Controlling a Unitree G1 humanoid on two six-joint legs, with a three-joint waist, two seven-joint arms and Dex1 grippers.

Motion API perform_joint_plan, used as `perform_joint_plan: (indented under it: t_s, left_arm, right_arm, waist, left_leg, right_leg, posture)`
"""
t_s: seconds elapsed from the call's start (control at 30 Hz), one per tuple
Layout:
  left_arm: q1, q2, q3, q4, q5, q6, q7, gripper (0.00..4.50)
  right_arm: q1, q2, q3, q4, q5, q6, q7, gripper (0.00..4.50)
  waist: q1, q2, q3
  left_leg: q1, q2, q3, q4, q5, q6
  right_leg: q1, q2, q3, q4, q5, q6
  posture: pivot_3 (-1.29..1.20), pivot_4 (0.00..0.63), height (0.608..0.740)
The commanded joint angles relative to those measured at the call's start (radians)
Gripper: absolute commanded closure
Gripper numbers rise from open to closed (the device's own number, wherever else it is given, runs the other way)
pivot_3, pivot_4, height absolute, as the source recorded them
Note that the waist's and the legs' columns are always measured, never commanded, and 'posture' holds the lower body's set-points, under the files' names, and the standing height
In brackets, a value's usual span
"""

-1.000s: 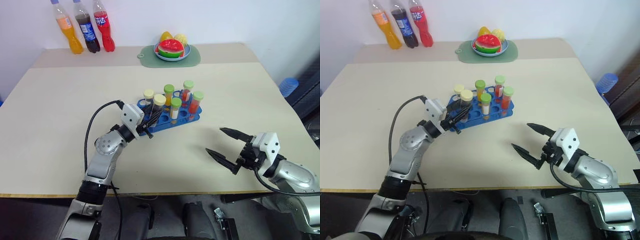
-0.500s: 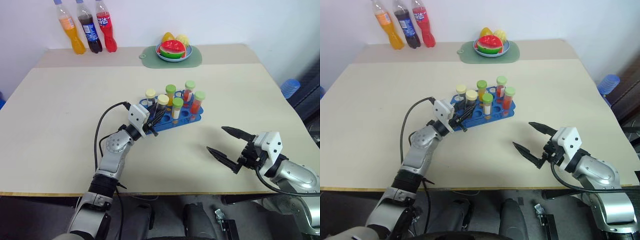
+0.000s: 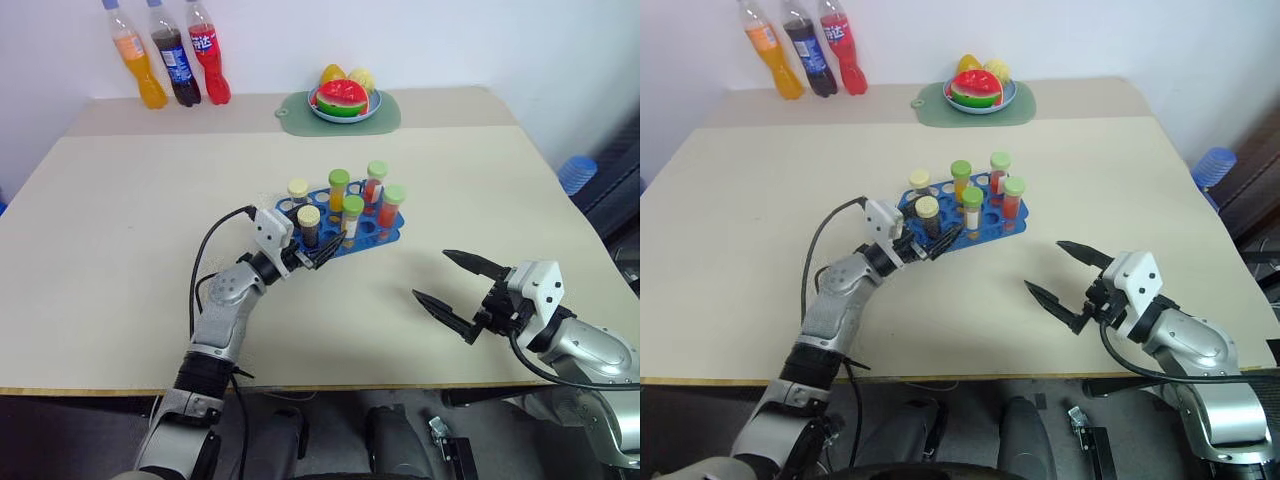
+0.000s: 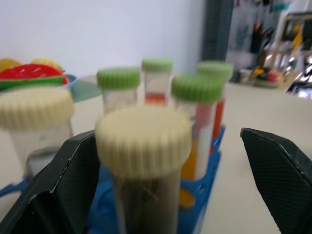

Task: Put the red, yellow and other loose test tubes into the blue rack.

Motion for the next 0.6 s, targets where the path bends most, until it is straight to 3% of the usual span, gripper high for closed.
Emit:
perform_joint_plan:
  t_s: [0.03,0.4,0.6]
  left_arm:
    - [0.033,0.041,0.040,-0.107,-0.023,0.027,0.002,0.24]
    - [0.410,0.322,0.285,-0.298,-0.195,0.092,-0.161,0.24]
    - [0.507,0.399,0.330,-0.357,-0.249,0.176,-0.197,0.24]
  right_arm:
    - [-0.002,0.011,-0.007,-0.014,0.003,-0.025,-0.004,0.00]
    - [0.077,0.059,-0.066,0.086,-0.038,-0.119,-0.037,0.00]
    - [0.092,0.062,-0.091,0.107,-0.035,-0.143,-0.041,0.00]
  waist:
    - [0.001,0.000,0.000]
    - [0.002,0.001,0.000]
    - [0.005,0.002,0.000]
  left_leg:
    - [0.000,0.000,0.000,0.000,0.000,0.000]
    - [0.000,0.002,0.001,-0.001,0.000,0.000]
    - [0.000,0.003,0.001,-0.001,-0.001,0.001]
  right_leg:
    - [0.000,0.000,0.000,0.000,0.000,0.000]
    - [0.000,0.001,0.000,-0.001,0.001,-0.002]
    - [0.000,0.002,0.000,-0.001,0.001,-0.002]
  posture:
    - [0.00,0.150,0.740]
    - [0.00,0.150,0.740]
    - [0.00,0.150,0.740]
